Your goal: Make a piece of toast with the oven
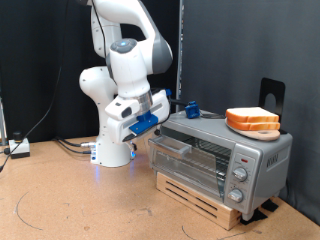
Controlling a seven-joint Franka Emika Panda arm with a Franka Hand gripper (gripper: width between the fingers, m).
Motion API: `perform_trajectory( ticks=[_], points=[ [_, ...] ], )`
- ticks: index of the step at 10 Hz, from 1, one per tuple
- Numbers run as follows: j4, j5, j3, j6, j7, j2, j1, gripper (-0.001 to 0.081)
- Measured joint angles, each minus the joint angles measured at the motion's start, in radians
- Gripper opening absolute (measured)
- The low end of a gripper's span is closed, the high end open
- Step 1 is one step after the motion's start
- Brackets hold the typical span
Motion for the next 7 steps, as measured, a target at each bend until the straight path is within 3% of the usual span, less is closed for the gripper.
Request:
perform_trajectory(
  ticks=[5, 7],
  points=[
    [0.063, -0.053, 0.003, -0.047, 0.063, 0.006, -0.004, 0.0807],
    [0.070, -0.123, -0.003, -0.054, 0.111, 0.041, -0.031, 0.0807]
  ],
)
